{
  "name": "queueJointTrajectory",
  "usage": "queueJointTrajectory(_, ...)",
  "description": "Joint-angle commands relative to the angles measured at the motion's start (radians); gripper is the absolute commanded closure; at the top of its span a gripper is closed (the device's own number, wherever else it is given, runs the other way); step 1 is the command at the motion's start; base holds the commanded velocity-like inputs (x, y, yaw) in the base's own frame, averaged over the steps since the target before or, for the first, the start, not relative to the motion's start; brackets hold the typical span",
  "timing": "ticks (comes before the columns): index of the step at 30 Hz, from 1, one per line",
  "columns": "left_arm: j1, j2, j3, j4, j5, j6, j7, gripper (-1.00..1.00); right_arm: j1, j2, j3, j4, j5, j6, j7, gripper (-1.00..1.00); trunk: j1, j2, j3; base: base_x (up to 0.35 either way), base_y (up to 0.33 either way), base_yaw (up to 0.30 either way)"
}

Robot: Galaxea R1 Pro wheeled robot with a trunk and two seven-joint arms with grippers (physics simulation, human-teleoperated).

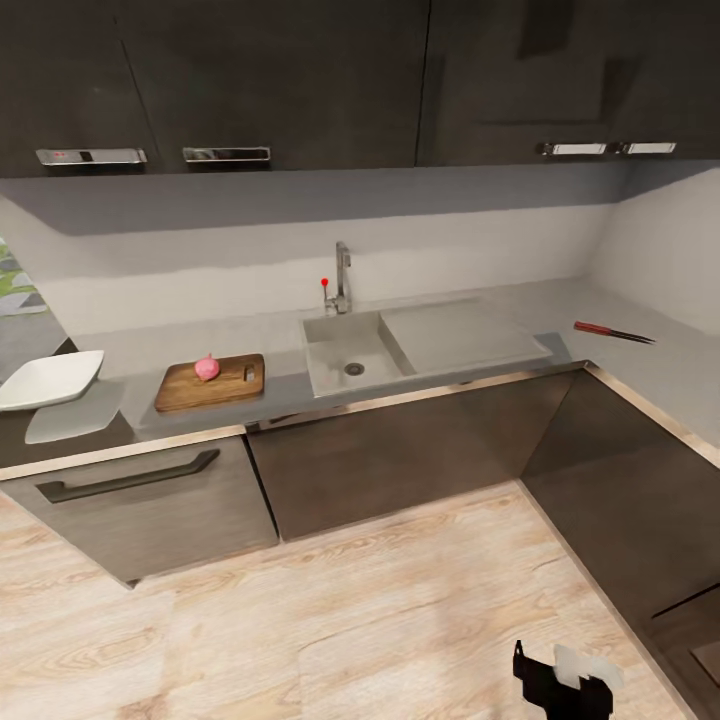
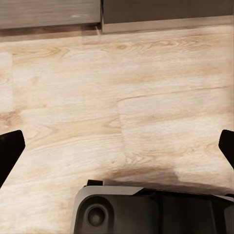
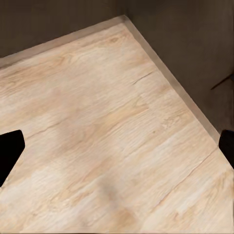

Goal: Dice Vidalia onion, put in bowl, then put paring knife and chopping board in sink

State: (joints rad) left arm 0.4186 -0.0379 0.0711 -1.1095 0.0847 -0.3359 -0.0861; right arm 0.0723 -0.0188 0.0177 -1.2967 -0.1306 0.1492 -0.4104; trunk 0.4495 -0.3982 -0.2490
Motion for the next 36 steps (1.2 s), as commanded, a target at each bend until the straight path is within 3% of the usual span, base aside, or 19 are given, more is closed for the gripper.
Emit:
queueJointTrajectory(1, 0.000, -0.001, 0.003, 0.000, 0.009, 0.000, -0.009, -1.00, -0.019, -0.001, 0.001, -0.032, -0.008, 0.034, -0.018, -1.00, 0.001, -0.002, -0.002, 0.000, 0.000, 0.000)
queueJointTrajectory(3, 0.000, -0.002, 0.003, 0.005, 0.009, 0.000, -0.009, -1.00, -0.083, -0.002, 0.001, -0.090, -0.008, 0.118, -0.061, -1.00, 0.001, -0.002, -0.002, 0.000, 0.000, 0.000)
queueJointTrajectory(7, 0.000, -0.003, 0.004, 0.018, 0.008, 0.000, -0.009, -1.00, -0.305, 0.000, 0.001, -0.144, -0.014, 0.313, -0.188, -1.00, 0.001, -0.002, -0.002, 0.000, 0.000, 0.000)
queueJointTrajectory(10, 0.000, -0.003, 0.003, 0.019, 0.008, 0.000, -0.009, -1.00, -0.419, 0.004, 0.002, -0.150, -0.017, 0.388, -0.225, -1.00, 0.001, -0.002, -0.002, 0.000, 0.000, 0.000)
queueJointTrajectory(11, 0.000, -0.003, 0.002, 0.020, 0.007, 0.000, -0.009, -1.00, -0.479, 0.005, 0.002, -0.150, -0.017, 0.426, -0.235, -1.00, 0.001, -0.002, -0.002, 0.000, 0.000, 0.000)
queueJointTrajectory(12, 0.000, -0.003, 0.001, 0.022, 0.007, 0.000, -0.009, -1.00, -0.629, 0.007, 0.002, -0.142, -0.017, 0.509, -0.249, -1.00, 0.001, -0.002, -0.002, 0.000, 0.000, 0.000)
queueJointTrajectory(14, 0.000, -0.004, 0.001, 0.024, 0.007, 0.000, -0.009, -1.00, -0.741, 0.007, 0.002, -0.121, -0.017, 0.548, -0.258, -1.00, 0.001, -0.002, -0.002, 0.000, 0.000, 0.000)
queueJointTrajectory(15, 0.000, -0.004, 0.001, 0.024, 0.007, 0.000, -0.009, -1.00, -0.768, 0.008, 0.002, -0.112, -0.017, 0.553, -0.263, -1.00, 0.001, -0.002, -0.002, 0.000, 0.000, 0.000)
queueJointTrajectory(18, 0.000, -0.004, 0.001, 0.027, 0.007, 0.000, -0.009, -1.00, -0.958, 0.007, 0.001, -0.029, -0.026, 0.570, -0.325, -1.00, 0.001, -0.002, -0.002, 0.006, -0.019, 0.000)
queueJointTrajectory(19, 0.000, -0.004, 0.001, 0.027, 0.007, 0.000, -0.009, -1.00, -0.983, 0.007, 0.001, -0.016, -0.032, 0.571, -0.334, -1.00, 0.001, -0.002, -0.002, 0.033, -0.059, 0.000)
queueJointTrajectory(20, 0.000, -0.004, 0.001, 0.028, 0.007, -0.001, -0.009, -1.00, -1.072, 0.007, 0.001, 0.037, -0.066, 0.573, -0.373, -1.00, 0.001, -0.002, -0.002, 0.093, -0.112, 0.000)
queueJointTrajectory(23, 0.000, -0.004, 0.001, 0.027, 0.007, -0.001, -0.010, -1.00, -1.162, 0.005, 0.001, 0.087, -0.131, 0.574, -0.432, -1.00, 0.001, -0.002, -0.002, 0.131, -0.146, 0.000)
queueJointTrajectory(28, 0.000, -0.004, 0.001, 0.027, 0.007, -0.002, -0.011, -1.00, -1.201, 0.009, 0.005, 0.096, -0.223, 0.575, -0.502, -1.00, 0.001, -0.002, -0.002, 0.188, -0.193, 0.000)
queueJointTrajectory(36, 0.000, -0.004, 0.001, 0.028, 0.007, -0.001, -0.011, -1.00, -1.203, 0.026, 0.005, 0.102, -0.232, 0.575, -0.510, -1.00, 0.001, -0.002, -0.002, 0.214, -0.204, 0.000)
